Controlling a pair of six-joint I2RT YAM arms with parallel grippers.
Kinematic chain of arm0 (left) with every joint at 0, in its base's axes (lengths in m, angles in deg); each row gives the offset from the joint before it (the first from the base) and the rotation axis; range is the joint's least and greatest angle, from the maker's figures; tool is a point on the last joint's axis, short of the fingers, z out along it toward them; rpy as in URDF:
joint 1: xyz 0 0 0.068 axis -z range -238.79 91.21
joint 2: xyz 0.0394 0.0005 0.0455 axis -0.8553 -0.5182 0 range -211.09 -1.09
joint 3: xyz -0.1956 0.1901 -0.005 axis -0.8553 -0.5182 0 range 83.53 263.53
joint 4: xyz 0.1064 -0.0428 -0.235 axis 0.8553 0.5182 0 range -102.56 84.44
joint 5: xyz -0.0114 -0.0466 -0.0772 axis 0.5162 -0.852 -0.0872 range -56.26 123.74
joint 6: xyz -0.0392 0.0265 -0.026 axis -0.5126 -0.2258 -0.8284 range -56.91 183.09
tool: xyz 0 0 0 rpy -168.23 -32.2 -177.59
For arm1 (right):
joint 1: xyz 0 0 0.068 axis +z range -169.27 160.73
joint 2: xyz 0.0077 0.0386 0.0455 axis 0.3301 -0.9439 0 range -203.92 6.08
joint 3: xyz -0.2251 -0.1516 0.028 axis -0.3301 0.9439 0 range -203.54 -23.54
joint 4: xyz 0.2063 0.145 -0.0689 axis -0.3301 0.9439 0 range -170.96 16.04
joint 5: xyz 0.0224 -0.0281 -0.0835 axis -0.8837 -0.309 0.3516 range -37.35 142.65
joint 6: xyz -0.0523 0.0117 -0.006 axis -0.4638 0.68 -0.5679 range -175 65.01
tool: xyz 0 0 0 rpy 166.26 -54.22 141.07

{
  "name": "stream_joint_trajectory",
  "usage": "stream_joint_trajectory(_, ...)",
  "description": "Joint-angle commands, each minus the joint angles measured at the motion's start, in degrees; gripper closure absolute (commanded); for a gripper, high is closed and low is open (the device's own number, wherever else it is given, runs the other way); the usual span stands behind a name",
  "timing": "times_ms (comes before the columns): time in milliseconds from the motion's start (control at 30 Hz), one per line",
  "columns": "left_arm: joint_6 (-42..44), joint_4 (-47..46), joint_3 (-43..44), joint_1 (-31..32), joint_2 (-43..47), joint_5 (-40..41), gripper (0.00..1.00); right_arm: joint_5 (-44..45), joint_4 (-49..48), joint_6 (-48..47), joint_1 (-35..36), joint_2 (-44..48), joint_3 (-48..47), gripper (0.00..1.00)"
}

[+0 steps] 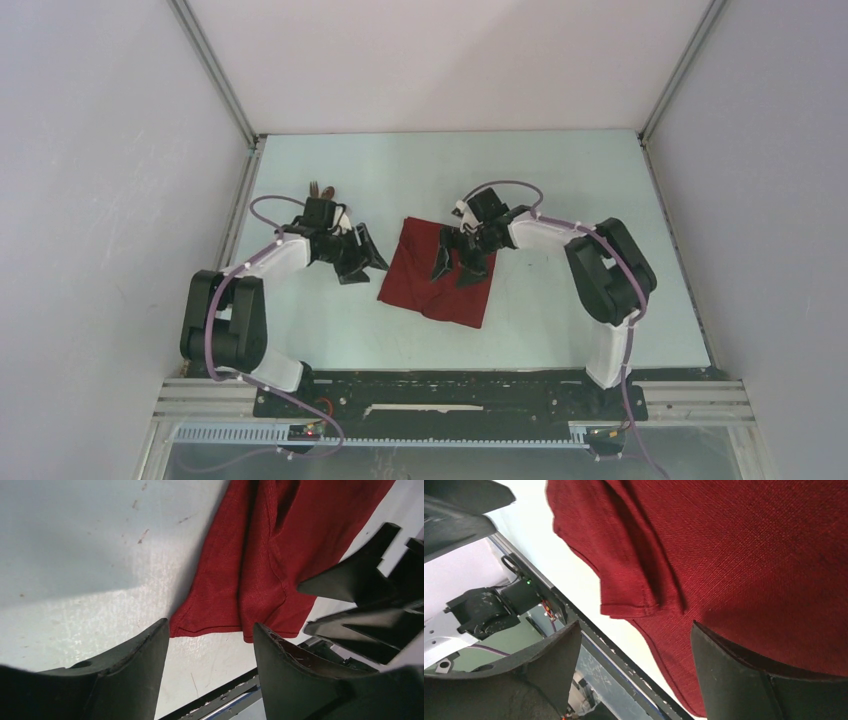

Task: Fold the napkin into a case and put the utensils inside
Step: Smooth out the square-folded napkin at the center of the board.

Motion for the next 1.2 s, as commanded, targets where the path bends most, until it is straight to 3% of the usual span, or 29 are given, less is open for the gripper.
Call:
stream_joint_trajectory(0,-2.34,-3.78,-1.42,1.37,0.97,1.68,0.33,-3.68,-10.66,3.09,0.19,-1.01,3.03,0.13)
stream_joint_trajectory(167,-3.05,-3.90,-2.90,1.38,3.85,3.05,0.33,-5.12,-19.93,9.05,0.85,-1.67,8.72,0.12)
stream_joint_trajectory(433,-2.06,0.63,-1.75,1.38,10.58,6.54,0.33,-8.52,-30.77,16.07,3.51,-4.32,8.89,0.15)
stream_joint_trajectory(667,-1.48,3.96,-0.54,0.59,15.38,11.23,0.33,-6.53,-26.91,16.16,8.24,-4.97,0.11,0.15)
stream_joint_trajectory(833,-2.30,4.47,-2.07,-1.45,21.21,15.94,0.33,-9.96,-31.94,22.42,12.01,-9.33,-7.98,0.17)
stream_joint_trajectory(933,-0.74,4.70,-1.28,-1.83,20.32,13.58,0.32,-7.16,-20.49,14.73,10.53,-4.75,-8.04,0.16)
stream_joint_trajectory(1067,0.64,4.69,-0.20,-0.57,13.94,8.62,0.32,3.35,1.60,2.47,8.62,1.81,-6.82,0.16)
stream_joint_trajectory(1167,1.54,4.86,2.19,2.30,7.88,8.11,0.32,9.25,7.14,0.79,7.30,8.19,-1.16,0.16)
